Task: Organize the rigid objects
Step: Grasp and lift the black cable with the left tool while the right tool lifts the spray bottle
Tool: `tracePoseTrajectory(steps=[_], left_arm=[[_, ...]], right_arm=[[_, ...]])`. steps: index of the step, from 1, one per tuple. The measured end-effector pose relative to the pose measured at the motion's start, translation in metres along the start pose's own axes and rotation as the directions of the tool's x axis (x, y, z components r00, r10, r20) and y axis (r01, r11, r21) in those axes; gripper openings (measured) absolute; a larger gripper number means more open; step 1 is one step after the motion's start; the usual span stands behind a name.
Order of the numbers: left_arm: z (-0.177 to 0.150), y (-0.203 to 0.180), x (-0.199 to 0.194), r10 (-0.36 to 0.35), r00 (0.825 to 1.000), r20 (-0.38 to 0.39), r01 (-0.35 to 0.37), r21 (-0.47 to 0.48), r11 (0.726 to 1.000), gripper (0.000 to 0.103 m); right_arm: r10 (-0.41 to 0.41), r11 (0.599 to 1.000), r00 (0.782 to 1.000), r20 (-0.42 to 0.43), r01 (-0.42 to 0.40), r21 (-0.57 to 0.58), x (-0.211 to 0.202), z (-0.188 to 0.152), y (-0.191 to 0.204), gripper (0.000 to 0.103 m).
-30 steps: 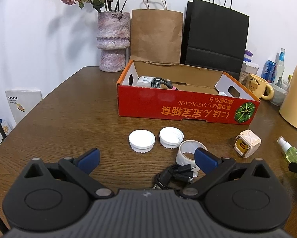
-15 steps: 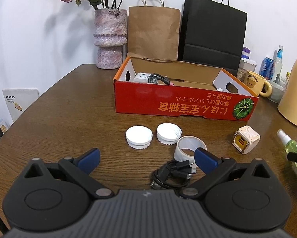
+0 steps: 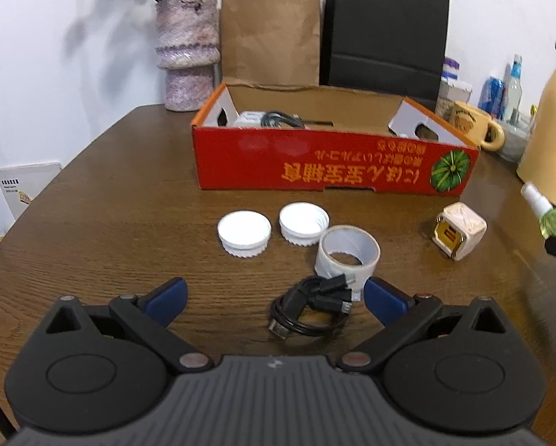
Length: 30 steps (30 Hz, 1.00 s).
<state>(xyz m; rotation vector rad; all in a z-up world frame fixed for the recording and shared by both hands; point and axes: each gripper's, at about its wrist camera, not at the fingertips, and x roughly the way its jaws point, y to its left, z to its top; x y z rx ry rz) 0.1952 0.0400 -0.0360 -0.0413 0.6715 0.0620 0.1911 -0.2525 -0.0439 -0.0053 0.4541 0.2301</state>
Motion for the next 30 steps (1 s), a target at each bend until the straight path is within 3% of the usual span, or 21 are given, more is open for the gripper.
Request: tracePoseTrajectory(steps=[12, 22, 24, 28, 30], left_arm=[[-0.007, -0.015, 0.02, 0.031, 0.997, -0.064, -0.026, 0.073, 0.997, 0.103], [-0.005, -0.011, 0.024, 0.007, 0.998, -0.055, -0.006, 0.034, 0.999, 0.101], [-0.006, -0.012, 0.023, 0.008, 0.999, -0.044, -0.006, 0.034, 0.999, 0.094], [-0.005, -0.013, 0.016, -0.002, 1.0, -0.011, 0.002, 0.042, 0.999, 0.054], [-0.006, -0.015, 0.015, 0.0, 1.0, -0.006, 0.0, 0.054, 0.999, 0.053]], right_arm=[[0.008, 1.0, 1.0, 0.006, -0.008, -0.006, -0.001, 0.0, 0.003, 0.03], [0.013, 1.0, 1.0, 0.009, -0.013, -0.01, -0.003, -0.001, 0.003, 0.03], [0.014, 1.0, 1.0, 0.008, -0.014, -0.011, -0.002, 0.0, 0.004, 0.03], [0.011, 1.0, 1.0, 0.006, -0.011, -0.013, -0.003, -0.001, 0.006, 0.03], [0.008, 1.0, 1.0, 0.007, -0.008, -0.013, -0.003, -0.001, 0.007, 0.03]])
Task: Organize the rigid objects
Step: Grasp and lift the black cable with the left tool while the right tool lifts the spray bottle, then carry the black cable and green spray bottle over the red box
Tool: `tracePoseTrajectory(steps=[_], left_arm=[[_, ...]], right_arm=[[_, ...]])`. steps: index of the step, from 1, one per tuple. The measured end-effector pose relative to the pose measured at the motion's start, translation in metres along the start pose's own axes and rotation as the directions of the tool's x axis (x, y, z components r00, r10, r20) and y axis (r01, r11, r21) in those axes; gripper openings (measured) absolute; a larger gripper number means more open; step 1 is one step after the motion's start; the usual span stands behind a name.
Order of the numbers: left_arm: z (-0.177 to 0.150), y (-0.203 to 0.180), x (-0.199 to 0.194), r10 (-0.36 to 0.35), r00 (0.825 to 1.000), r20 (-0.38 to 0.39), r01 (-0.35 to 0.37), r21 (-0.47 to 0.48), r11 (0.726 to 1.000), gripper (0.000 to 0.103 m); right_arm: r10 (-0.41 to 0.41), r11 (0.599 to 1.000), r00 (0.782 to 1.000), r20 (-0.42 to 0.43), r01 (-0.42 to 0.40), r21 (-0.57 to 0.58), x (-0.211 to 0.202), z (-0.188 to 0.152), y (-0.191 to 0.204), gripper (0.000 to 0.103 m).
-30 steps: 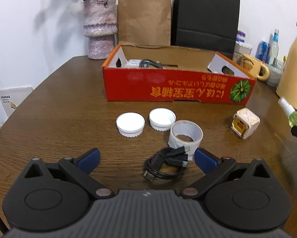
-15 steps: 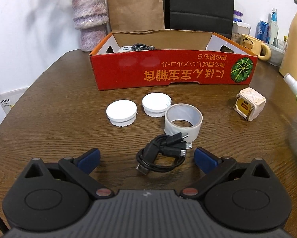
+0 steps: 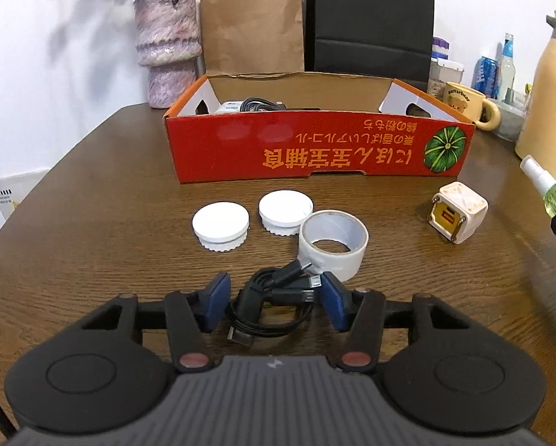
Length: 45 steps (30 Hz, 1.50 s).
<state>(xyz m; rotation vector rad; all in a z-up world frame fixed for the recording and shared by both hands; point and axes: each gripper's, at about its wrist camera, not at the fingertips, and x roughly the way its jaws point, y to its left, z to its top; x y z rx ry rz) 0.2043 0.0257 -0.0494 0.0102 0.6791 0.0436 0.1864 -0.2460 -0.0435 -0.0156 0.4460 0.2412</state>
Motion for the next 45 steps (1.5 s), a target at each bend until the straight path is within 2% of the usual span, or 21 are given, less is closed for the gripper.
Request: tracePoseTrajectory(steps=[5, 26, 34, 45], left_arm=[[0.0, -0.001, -0.003, 0.008, 1.0, 0.013, -0.008, 0.008, 1.0, 0.046], [0.002, 0.006, -0.036, 0.028, 0.993, 0.117, -0.024, -0.034, 0.999, 0.045], [0.017, 0.003, -0.049, 0.017, 0.988, 0.152, -0.014, -0.027, 1.0, 0.045], [0.052, -0.002, -0.058, 0.004, 0.981, 0.195, 0.003, -0.037, 0.999, 0.044]], right_arm=[[-0.005, 1.0, 1.0, 0.007, 0.005, 0.001, -0.002, -0.001, 0.003, 0.03], [-0.002, 1.0, 0.999, 0.051, 0.003, -0.018, -0.016, 0.001, 0.017, 0.03], [0.017, 1.0, 0.997, 0.071, -0.017, 0.0, -0.017, 0.013, 0.023, 0.03], [0.053, 0.999, 0.993, 0.11, -0.052, -0.005, -0.011, 0.047, 0.042, 0.03]])
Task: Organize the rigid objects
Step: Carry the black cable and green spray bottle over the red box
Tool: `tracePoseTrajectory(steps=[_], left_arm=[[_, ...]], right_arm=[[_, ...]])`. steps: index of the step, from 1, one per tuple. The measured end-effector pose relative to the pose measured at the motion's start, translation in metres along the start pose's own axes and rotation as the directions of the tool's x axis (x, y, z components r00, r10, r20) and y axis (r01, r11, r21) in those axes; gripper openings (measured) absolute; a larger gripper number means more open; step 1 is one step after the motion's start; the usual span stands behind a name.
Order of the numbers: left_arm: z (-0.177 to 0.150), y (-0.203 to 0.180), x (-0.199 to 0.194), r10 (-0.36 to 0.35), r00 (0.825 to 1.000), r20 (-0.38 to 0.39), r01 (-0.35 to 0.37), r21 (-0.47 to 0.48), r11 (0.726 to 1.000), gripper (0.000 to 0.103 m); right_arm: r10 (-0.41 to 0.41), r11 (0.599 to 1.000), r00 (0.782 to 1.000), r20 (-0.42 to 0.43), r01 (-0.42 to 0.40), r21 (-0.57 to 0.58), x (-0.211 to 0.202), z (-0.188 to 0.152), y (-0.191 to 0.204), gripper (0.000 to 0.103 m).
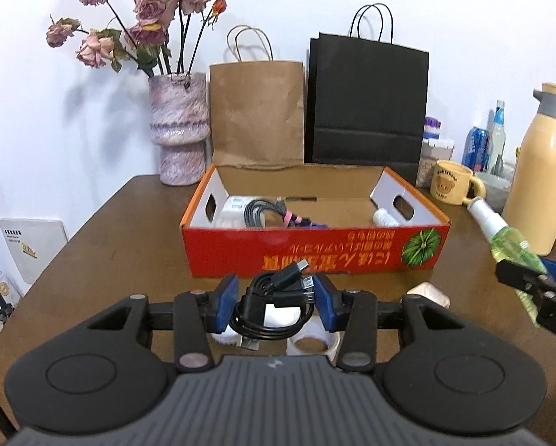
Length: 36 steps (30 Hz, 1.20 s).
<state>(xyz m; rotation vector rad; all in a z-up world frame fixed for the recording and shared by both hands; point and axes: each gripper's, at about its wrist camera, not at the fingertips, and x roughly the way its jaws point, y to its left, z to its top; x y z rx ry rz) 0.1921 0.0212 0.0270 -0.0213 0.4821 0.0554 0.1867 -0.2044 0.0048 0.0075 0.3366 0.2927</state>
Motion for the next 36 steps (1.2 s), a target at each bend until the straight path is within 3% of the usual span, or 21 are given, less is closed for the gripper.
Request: tracePoseTrajectory(steps=[16, 36], left_arm=[[0.033, -0.01, 0.026, -0.004, 0.999, 0.037, 0.005, -0.038, 0.999, 0.044], [0.068, -0.004, 0.076, 0.038, 0.998, 0.06, -0.031, -0.107, 0.994, 0.044]], right_arm=[[0.004, 1.0, 1.0, 0.027, -0.004, 0.01, 0.031, 0.036, 0.015, 0.03], [-0.009, 0.999, 1.0, 0.029, 0.008, 0.033, 0.098, 0.061, 0.012, 0.03]])
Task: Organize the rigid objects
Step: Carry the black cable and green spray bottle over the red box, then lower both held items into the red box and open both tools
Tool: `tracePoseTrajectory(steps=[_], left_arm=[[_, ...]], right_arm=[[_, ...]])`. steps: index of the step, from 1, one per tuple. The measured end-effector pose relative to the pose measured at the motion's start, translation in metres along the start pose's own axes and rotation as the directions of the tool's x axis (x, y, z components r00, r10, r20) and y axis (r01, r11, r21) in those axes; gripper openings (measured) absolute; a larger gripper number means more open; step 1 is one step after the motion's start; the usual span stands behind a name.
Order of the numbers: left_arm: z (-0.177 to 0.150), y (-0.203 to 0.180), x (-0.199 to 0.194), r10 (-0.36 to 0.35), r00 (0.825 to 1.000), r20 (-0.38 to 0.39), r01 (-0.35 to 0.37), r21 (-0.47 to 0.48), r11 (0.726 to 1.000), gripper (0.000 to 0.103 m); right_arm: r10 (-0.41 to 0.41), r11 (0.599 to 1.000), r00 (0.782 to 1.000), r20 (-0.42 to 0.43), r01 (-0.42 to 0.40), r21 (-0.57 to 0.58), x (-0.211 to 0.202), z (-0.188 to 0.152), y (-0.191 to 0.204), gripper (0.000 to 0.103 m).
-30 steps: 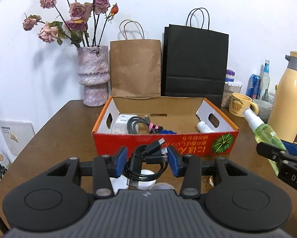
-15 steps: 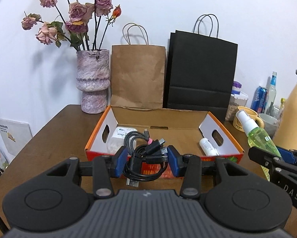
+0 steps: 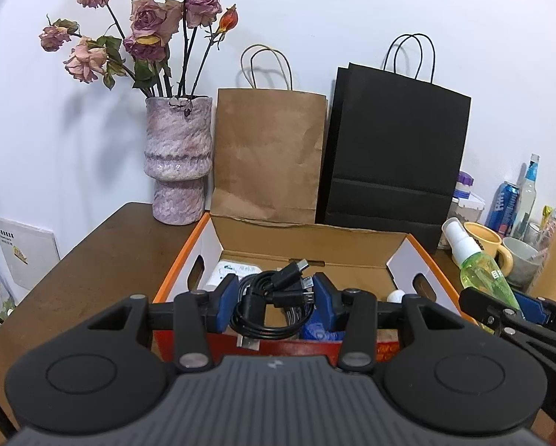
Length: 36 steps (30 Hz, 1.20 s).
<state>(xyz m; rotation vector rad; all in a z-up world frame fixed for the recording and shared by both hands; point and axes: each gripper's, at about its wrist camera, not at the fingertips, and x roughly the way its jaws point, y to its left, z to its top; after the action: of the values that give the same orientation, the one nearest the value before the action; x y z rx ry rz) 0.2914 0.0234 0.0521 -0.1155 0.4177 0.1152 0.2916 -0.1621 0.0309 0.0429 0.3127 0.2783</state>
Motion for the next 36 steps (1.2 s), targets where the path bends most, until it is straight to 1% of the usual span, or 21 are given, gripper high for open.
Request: tracePoseTrajectory(steps=[13, 26, 36], left_arm=[[0.016, 0.0, 0.037, 0.013, 1.0, -0.013, -0.013, -0.028, 1.0, 0.044], [0.026, -0.002, 0.077, 0.033, 0.999, -0.024, -0.033, -0.009, 0.999, 0.044], [0.031, 0.002, 0.11, 0.061, 0.997, -0.056, -0.061, 0.003, 0.998, 0.044]], right_arm=[[0.012, 1.0, 1.0, -0.004, -0.012, -0.016, 0.04, 0.011, 0.005, 0.03], [0.015, 1.0, 0.999, -0.042, -0.016, -0.022, 0.087, 0.018, 0.002, 0.03], [0.022, 0.999, 0.997, -0.075, -0.025, -0.037, 0.122, 0.022, 0.004, 0.03]])
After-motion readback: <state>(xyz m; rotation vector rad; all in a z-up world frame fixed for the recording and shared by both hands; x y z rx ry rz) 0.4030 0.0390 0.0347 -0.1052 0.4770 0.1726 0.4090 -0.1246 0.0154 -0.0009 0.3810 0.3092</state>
